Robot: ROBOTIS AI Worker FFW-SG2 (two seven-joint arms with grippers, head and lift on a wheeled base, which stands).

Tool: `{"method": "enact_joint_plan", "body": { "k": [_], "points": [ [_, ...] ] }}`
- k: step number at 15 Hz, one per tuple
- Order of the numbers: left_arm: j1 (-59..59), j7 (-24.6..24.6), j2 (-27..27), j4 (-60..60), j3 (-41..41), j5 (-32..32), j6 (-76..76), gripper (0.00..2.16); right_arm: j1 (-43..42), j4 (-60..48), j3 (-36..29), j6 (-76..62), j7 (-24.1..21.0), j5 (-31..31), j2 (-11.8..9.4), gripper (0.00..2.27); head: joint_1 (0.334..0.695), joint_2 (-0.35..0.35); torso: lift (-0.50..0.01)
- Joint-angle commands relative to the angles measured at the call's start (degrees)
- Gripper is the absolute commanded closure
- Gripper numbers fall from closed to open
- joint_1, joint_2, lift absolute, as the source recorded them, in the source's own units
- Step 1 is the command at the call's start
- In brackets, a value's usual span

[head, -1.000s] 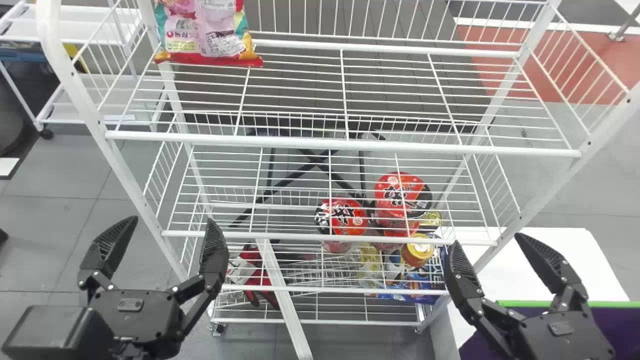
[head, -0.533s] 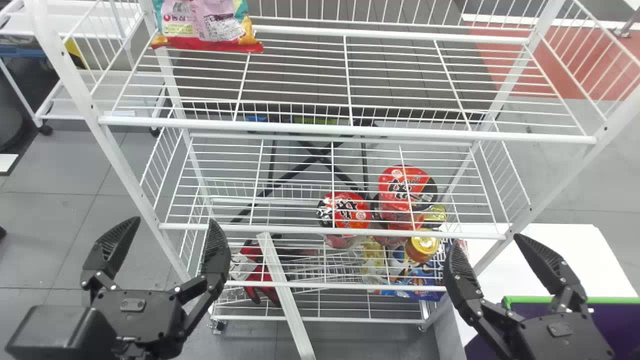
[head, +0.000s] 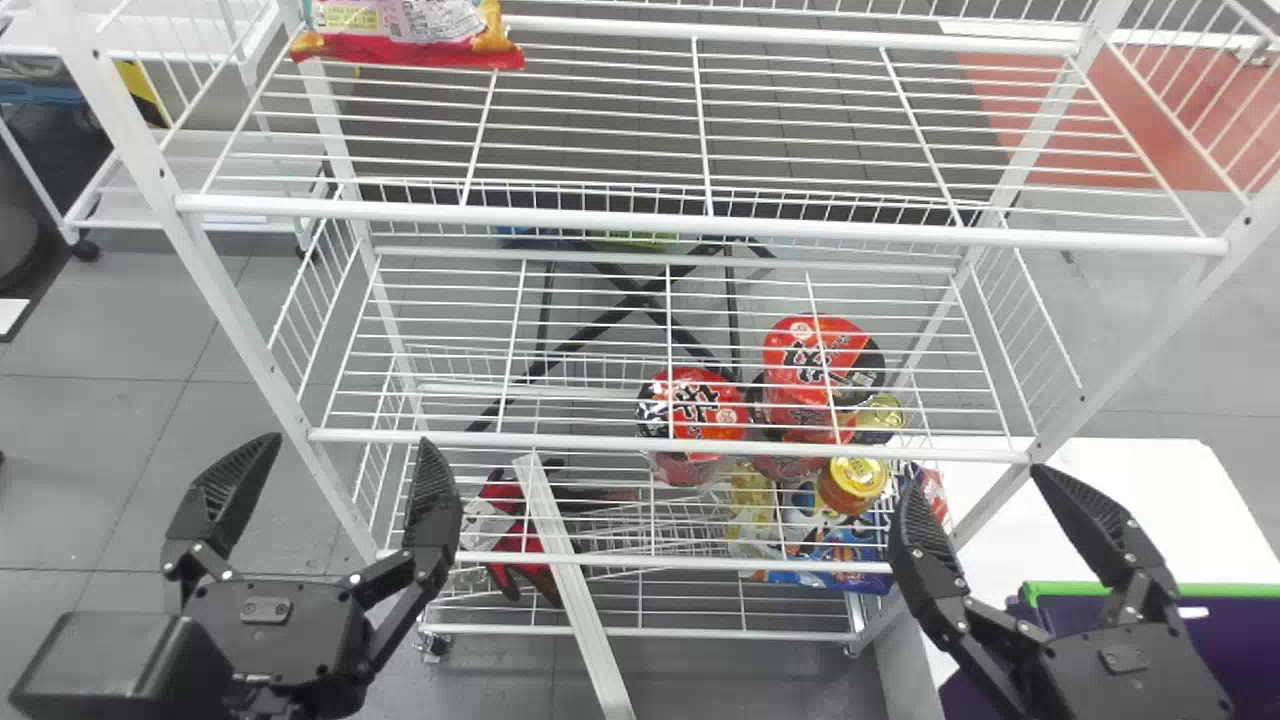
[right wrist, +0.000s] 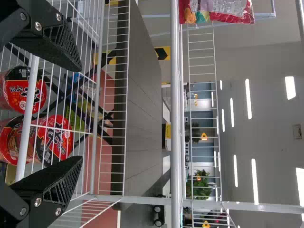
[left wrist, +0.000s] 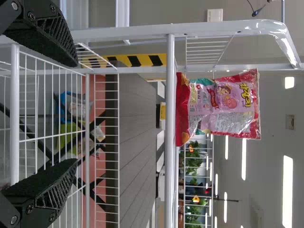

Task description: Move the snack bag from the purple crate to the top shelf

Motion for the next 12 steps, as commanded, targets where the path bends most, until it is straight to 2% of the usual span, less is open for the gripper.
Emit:
{"method": "enact_joint_plan", "body": {
  "k": [1, 12],
  "points": [
    [0.00, 0.05, 0.00, -0.01, 0.00, 0.00, -0.14, 0.10, 0.04, 0.01, 0.00, -0.43, 0.04, 0.00, -0.05, 0.18, 0.695, -0.051, -0.272],
    [0.00, 0.32, -0.09, 0.25, 0.00, 0.09, -0.49, 0.10, -0.14, 0.36, 0.00, -0.25, 0.39, 0.44, -0.05, 0.18, 0.695, -0.048, -0.316]
  ]
}}
